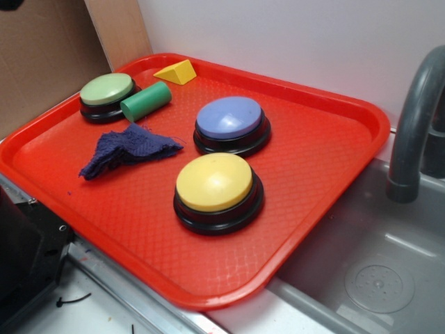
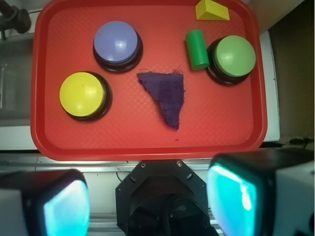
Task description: Push the purple button.
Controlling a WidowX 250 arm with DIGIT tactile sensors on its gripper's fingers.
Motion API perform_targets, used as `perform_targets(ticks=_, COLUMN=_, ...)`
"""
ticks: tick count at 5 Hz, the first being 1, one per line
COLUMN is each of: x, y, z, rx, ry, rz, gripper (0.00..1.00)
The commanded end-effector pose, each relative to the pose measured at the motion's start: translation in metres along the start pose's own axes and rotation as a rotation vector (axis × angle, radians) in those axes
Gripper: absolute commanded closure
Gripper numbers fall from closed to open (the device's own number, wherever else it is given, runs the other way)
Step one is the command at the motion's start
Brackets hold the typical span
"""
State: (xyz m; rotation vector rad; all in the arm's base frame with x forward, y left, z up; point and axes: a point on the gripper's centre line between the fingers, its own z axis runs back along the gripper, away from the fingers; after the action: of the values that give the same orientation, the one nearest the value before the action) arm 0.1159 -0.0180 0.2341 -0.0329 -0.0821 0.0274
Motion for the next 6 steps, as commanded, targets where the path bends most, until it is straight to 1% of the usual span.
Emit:
perform_targets(ticks=1, x=0.000, y=0.000, z=0.000, rx=0.000, ry=0.000, rz=0.000, gripper=0.00)
perform_targets(ticks=2, x=0.047, y=-0.034, z=-0.023, rx=-0.098, ry=-0.149, rz=-0.252, gripper=0.00)
perform_targets(ticks=3, x=0.079, y=-0.062, z=-0.041, rx=-0.131, ry=-0.160, rz=-0.322, gripper=0.00)
perform_targets(ticks=4, x=0.100, y=-0.064, z=-0.068, rx=-0.118, ry=-0.150, rz=-0.306, gripper=0.00)
perform_targets(ticks=5, x=0.118, y=-0.065, z=-0.099, rx=-0.083, ry=-0.126, rz=-0.285, gripper=0.00)
perform_targets(ticks=6, x=0.129, y=-0.058, z=-0.119, rx=-0.020, ry=-0.105, rz=-0.201, gripper=0.00)
